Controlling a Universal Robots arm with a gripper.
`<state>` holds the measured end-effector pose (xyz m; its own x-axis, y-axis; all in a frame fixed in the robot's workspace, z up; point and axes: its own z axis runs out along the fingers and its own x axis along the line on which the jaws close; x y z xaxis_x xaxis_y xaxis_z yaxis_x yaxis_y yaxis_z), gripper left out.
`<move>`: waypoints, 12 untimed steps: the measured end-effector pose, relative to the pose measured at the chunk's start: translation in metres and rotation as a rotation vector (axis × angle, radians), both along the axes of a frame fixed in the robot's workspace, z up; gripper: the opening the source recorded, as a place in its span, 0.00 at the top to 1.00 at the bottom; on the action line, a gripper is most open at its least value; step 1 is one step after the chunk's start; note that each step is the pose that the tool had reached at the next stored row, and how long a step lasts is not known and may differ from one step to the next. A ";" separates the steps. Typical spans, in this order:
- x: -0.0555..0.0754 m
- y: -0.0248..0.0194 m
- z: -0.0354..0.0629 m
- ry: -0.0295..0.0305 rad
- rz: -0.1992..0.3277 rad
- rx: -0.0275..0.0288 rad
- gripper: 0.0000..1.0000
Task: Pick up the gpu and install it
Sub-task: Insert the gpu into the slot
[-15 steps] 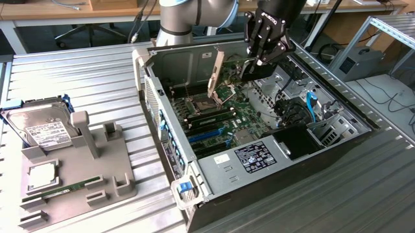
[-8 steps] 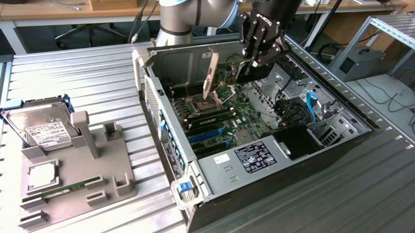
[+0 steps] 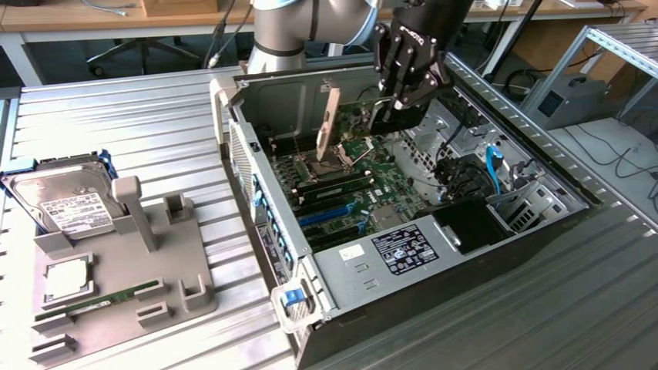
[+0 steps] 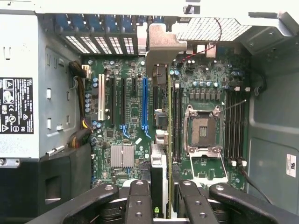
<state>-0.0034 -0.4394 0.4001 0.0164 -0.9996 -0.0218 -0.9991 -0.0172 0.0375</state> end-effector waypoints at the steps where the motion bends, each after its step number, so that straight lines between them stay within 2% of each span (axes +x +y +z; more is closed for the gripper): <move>1: 0.000 0.0000 -0.0003 0.0000 0.000 0.0002 0.73; 12: -0.005 0.0000 -0.0062 0.0000 0.000 0.0000 0.73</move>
